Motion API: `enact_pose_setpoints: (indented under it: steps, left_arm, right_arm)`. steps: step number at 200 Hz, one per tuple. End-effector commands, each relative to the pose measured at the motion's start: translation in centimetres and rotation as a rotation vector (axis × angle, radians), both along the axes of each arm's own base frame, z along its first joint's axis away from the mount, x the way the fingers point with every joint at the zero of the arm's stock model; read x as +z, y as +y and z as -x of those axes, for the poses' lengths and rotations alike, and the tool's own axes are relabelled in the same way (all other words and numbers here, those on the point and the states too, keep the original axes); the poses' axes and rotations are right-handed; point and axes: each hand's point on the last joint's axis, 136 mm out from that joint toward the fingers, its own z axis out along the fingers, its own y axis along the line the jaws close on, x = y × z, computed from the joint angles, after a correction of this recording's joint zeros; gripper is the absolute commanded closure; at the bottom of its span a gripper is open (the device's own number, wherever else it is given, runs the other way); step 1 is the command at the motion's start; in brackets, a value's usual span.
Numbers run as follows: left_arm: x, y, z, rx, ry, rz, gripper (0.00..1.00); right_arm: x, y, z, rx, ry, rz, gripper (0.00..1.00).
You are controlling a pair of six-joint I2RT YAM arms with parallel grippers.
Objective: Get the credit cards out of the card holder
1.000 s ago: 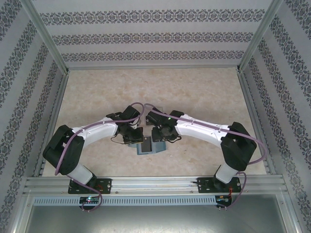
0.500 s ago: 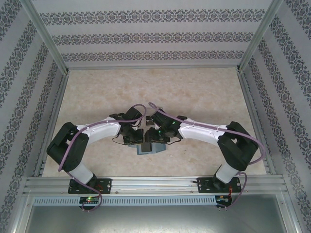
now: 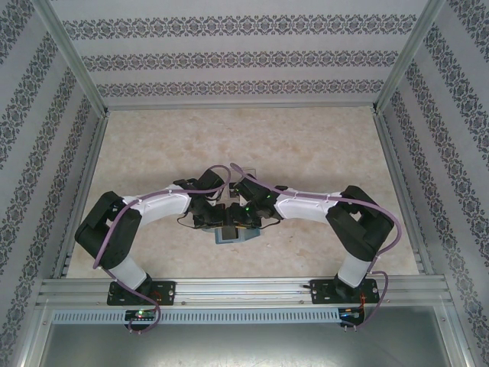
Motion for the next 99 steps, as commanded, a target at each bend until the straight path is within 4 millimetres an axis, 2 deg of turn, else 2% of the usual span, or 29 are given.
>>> enact_pose_setpoints:
  steps: [1,50,99]
  left_arm:
    - [-0.1,-0.4,0.6,-0.03,0.021,-0.003,0.99]
    - [0.3,-0.4,0.5,-0.029,0.013,0.001,0.99]
    - [0.3,-0.1,0.6,-0.027,0.016,-0.013,0.99]
  right_arm:
    - [-1.9,-1.0,-0.2,-0.023,0.014,0.048,0.53]
    - [-2.9,-3.0,-0.3,-0.032,-0.001,0.157,0.53]
    - [-2.3,-3.8,-0.5,-0.028,-0.024,0.199,0.53]
